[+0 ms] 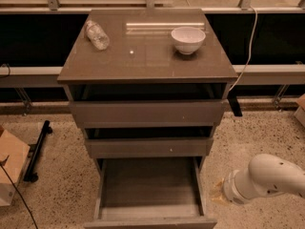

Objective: Close bottom drawer

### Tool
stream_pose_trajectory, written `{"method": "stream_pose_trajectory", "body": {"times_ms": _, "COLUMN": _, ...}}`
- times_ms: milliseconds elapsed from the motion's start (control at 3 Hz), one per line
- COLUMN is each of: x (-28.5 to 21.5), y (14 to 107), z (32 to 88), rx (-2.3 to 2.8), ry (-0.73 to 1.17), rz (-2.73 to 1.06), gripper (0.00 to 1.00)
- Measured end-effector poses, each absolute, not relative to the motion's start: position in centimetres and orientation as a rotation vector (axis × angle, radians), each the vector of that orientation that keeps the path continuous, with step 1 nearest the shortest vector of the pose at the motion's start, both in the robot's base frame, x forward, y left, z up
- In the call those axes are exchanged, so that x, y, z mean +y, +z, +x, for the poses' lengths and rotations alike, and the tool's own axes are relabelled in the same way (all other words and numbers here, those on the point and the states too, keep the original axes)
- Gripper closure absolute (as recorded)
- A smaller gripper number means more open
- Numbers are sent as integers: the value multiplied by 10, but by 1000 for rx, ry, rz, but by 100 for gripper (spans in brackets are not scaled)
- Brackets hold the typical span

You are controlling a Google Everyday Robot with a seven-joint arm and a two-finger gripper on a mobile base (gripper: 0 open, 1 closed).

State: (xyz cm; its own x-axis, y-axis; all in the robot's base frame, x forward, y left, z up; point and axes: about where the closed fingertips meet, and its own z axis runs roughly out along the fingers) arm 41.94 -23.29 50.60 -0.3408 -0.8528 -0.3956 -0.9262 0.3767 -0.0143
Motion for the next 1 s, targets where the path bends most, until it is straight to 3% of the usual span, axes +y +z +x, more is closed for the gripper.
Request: {"method": "stream_pose_trajectory", "body": {"times_ms": 1000, "x": -247, "y": 386, "z": 412, "rx": 2356, "ry": 508, "rz": -1465, "gripper": 100}}
